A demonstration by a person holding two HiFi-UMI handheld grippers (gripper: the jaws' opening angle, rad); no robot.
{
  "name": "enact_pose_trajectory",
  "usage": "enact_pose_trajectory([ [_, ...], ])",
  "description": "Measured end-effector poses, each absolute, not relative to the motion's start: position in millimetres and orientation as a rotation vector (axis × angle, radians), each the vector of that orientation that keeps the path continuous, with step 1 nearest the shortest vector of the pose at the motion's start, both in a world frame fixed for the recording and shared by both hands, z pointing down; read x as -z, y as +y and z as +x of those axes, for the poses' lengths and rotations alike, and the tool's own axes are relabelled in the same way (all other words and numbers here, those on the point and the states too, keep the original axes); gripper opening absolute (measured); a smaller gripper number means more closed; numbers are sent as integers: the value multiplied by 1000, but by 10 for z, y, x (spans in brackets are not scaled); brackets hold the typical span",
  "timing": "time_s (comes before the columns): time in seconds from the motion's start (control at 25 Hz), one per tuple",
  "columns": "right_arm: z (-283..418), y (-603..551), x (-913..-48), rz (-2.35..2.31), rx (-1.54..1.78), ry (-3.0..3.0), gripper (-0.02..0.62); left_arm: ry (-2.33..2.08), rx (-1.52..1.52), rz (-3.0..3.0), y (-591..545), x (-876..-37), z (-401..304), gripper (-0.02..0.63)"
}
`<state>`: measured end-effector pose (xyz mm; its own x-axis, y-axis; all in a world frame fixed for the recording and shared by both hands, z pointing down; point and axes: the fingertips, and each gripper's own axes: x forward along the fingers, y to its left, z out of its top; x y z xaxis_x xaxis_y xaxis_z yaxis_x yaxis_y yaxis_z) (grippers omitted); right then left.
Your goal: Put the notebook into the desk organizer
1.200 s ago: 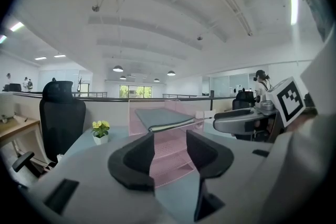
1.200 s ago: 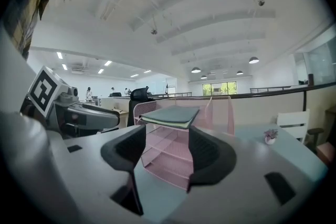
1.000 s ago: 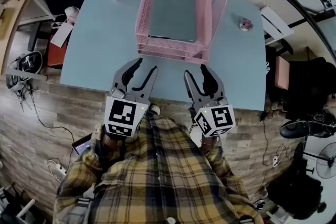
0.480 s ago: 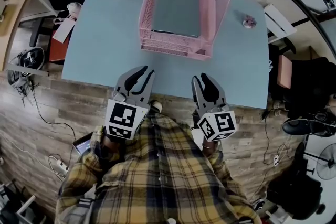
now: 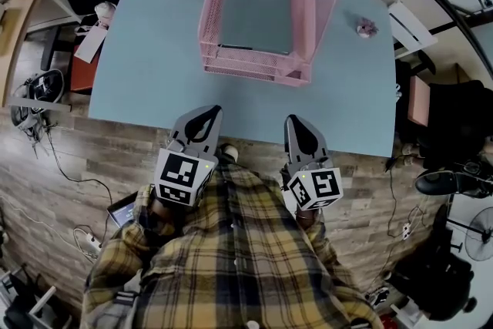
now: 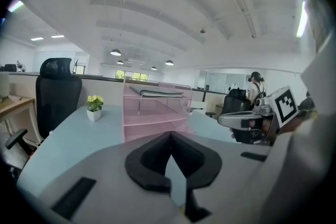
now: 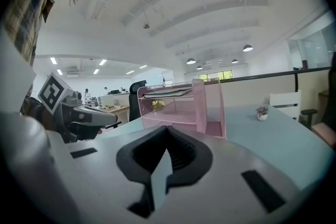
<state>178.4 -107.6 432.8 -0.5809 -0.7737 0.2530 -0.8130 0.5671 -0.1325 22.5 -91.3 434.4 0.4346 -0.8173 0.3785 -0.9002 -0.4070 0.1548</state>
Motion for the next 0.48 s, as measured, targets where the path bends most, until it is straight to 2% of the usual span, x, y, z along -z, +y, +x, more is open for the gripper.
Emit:
enact_pose_trajectory([
  [0.48, 1804, -1206, -4369, 1356, -300, -2598, 2, -1441, -346, 2325, -988, -4511, 176, -9],
])
